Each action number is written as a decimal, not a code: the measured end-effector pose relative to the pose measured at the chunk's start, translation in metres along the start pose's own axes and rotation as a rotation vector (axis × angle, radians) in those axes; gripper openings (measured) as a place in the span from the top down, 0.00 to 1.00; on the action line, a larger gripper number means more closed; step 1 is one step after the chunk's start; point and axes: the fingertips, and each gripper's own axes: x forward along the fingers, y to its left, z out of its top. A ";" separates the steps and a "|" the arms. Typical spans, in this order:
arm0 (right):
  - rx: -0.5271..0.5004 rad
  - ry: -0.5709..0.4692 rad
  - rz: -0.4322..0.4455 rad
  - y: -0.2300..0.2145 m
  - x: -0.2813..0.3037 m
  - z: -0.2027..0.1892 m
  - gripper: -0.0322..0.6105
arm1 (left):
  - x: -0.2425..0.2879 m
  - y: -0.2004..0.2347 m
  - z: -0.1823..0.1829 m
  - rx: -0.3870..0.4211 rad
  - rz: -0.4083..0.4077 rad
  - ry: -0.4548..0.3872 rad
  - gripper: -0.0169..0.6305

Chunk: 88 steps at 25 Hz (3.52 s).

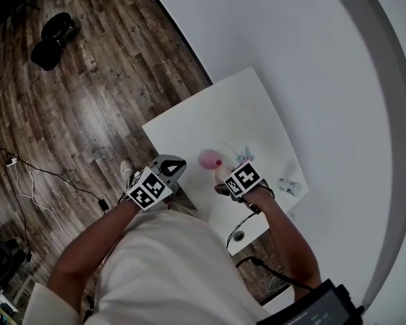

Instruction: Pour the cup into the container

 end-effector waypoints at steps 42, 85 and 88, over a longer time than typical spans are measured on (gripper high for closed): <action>-0.023 0.123 0.025 0.003 -0.004 0.001 0.37 | -0.004 0.007 -0.014 -0.054 0.009 -0.008 0.96; -0.036 0.183 0.058 0.005 -0.010 0.000 0.37 | -0.001 0.009 -0.023 -0.063 0.005 0.000 0.96; -0.038 0.188 0.058 0.005 -0.010 0.002 0.37 | -0.001 0.011 -0.024 -0.064 0.005 -0.002 0.96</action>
